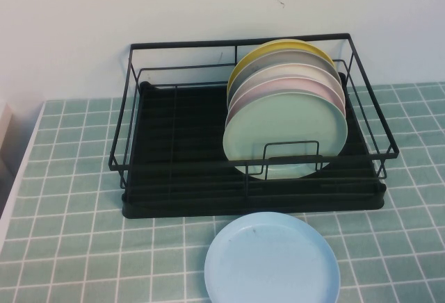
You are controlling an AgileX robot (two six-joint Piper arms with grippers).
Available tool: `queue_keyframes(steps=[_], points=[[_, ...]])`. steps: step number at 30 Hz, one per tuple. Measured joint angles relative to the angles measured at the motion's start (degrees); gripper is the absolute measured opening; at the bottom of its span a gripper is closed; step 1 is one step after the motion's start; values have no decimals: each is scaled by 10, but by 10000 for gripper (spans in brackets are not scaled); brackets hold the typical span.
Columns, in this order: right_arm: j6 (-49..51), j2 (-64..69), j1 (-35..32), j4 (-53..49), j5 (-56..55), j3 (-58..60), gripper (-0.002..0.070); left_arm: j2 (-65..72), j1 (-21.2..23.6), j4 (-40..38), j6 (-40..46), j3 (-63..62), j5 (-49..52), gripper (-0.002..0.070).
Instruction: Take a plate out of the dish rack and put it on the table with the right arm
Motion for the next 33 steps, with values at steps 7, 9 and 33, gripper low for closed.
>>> queue_keyframes(steps=[7,9,33], points=[[0,0,0,0,0,0,-1,0,0,0,0,0,0,-3],[0,0,0,0,0,0,-1,0,0,0,0,0,0,-3],[16,-1,0,492,-19,5,-1,0,0,0,0,0,0,-3]])
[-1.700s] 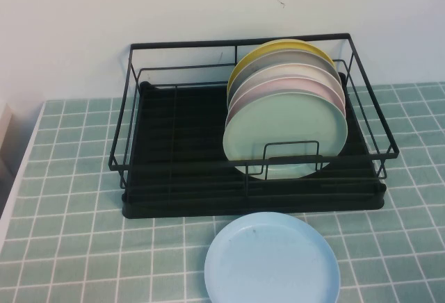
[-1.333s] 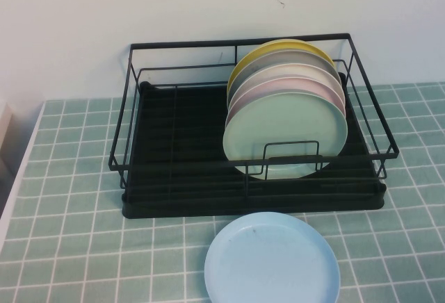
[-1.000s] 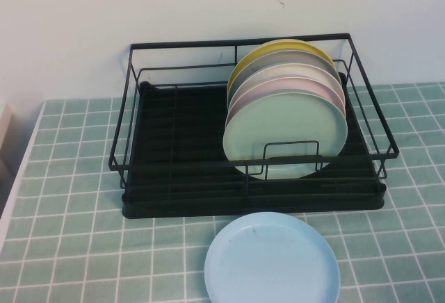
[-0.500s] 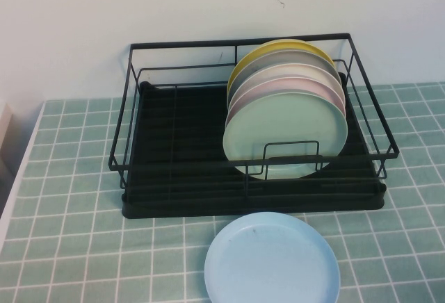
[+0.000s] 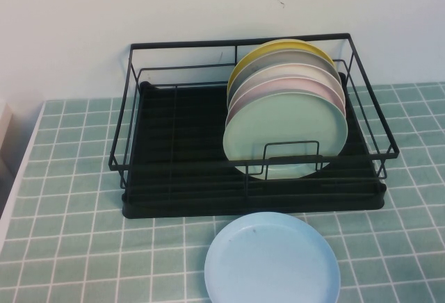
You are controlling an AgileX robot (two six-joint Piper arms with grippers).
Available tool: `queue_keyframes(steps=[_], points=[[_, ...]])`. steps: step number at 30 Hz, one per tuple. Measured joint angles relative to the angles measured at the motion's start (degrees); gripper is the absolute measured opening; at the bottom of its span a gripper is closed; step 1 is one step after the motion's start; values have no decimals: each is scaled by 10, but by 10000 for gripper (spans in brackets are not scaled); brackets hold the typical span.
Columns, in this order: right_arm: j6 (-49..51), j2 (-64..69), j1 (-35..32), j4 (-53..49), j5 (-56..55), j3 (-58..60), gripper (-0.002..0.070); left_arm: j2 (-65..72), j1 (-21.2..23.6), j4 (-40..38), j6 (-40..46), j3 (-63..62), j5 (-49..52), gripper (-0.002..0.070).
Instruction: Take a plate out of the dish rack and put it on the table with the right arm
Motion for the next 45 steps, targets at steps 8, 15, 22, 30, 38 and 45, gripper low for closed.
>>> queue_keyframes(steps=[8,15,22,30,38,45], points=[[-114,0,0,46,69,-19,-1,0,0,0,0,0,0,-3],[-312,146,0,-21,177,-226,-1,0,0,0,0,0,0,-3],[-432,388,6,-133,350,-453,-1,0,0,0,0,0,0,-3],[-529,585,57,-138,407,-634,-1,0,0,0,0,0,0,-3],[-624,764,144,-165,413,-760,-1,0,0,0,0,0,0,-3],[-699,865,172,-171,408,-828,228,0,0,0,0,0,0,-3]])
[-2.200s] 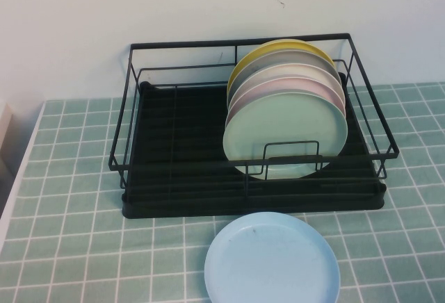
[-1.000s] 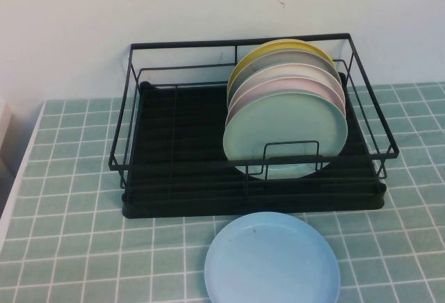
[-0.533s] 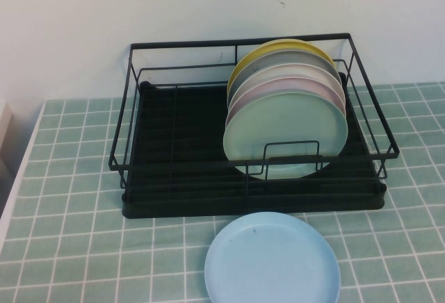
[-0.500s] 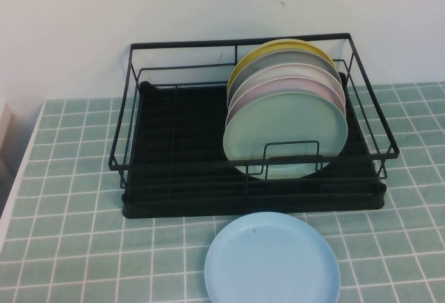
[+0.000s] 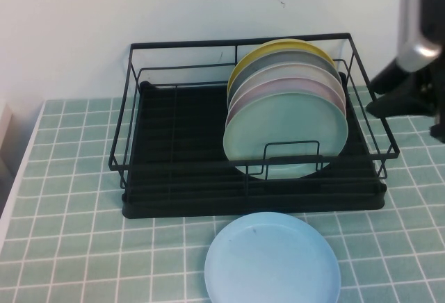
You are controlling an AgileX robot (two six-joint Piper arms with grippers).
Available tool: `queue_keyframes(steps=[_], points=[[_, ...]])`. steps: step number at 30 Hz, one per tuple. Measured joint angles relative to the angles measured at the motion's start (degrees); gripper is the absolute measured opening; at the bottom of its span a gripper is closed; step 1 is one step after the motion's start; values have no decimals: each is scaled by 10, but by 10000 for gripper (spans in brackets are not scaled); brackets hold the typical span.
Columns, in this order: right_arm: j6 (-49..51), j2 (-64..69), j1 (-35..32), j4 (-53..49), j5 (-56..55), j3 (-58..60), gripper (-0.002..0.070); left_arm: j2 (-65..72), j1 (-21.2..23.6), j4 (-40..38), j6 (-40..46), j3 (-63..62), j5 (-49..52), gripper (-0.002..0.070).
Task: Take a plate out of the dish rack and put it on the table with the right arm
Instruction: Grasp the plate from the shelf
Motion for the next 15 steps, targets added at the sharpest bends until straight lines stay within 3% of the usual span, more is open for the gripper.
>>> queue_keyframes(steps=[2,4,15], points=[[-18,19,13,-13,-10,-9,343,0,0,0,0,0,0,-3],[-27,38,29,-34,-35,-15,414,0,0,0,0,0,0,-3],[-35,118,75,-79,-196,-19,409,0,0,0,0,0,0,-3]])
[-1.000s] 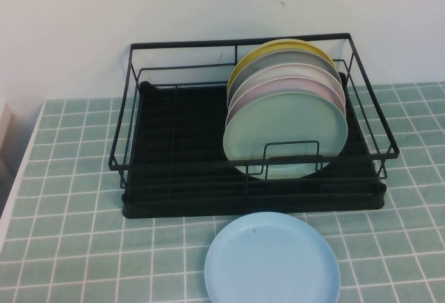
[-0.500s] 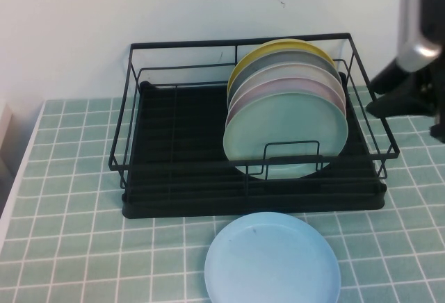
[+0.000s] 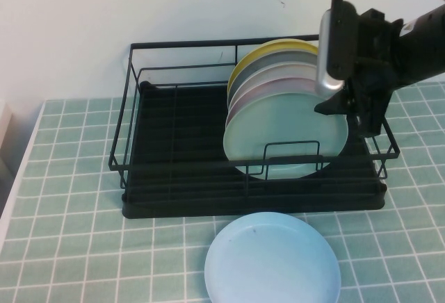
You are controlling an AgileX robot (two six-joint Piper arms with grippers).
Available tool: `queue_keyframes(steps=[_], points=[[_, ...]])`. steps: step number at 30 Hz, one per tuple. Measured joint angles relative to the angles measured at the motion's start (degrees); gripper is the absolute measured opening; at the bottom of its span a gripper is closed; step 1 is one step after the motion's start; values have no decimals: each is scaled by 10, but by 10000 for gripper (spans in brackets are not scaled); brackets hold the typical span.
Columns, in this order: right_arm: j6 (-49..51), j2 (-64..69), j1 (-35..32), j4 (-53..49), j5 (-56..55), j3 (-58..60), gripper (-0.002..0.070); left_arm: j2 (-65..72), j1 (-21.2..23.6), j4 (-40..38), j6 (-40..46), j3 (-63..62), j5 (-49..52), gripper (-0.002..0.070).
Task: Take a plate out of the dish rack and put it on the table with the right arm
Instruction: Grasp the plate from the shelf
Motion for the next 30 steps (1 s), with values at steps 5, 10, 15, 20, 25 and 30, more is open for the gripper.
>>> queue_keyframes(steps=[5,10,15,20,25,30], points=[[-1,26,4,-4,-19,-2,409,0,0,0,0,0,0,-3],[-1,49,4,-4,-38,-19,409,0,0,0,0,0,0,-3],[-1,73,4,-3,-47,-38,409,0,0,0,0,0,0,-3],[-1,93,4,6,-59,-45,409,0,0,0,0,0,0,-3],[-1,103,4,8,-71,-48,404,0,0,0,0,0,0,-3],[-1,103,4,-6,-69,-48,386,0,0,0,0,0,0,-3]])
